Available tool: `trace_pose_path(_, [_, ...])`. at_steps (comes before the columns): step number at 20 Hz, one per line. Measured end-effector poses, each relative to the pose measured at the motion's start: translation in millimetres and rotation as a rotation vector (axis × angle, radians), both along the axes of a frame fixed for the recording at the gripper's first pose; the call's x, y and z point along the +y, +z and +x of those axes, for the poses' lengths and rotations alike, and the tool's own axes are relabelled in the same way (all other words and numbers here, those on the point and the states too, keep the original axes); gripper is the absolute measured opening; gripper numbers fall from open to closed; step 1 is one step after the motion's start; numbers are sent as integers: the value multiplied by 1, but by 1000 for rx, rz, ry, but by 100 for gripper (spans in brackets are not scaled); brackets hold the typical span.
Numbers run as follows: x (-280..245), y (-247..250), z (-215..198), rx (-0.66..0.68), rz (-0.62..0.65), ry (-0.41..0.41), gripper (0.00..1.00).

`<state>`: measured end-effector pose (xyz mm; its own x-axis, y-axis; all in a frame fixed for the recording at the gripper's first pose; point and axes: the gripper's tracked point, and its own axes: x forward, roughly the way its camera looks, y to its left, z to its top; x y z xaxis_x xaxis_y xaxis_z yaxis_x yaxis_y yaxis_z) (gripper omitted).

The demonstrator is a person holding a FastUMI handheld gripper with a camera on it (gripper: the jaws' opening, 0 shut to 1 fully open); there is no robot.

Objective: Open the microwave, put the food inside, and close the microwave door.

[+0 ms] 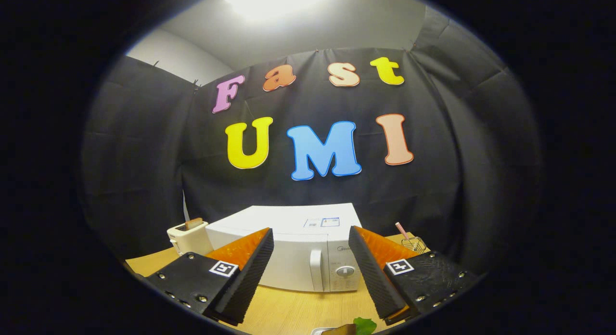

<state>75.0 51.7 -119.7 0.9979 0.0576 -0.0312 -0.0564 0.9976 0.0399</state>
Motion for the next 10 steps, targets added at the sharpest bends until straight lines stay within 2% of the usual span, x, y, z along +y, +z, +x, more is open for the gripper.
trace_pose_path(4, [12, -50, 35, 59, -16, -20, 97])
trace_pose_path(10, [16, -96, 80, 123, 21, -71, 97])
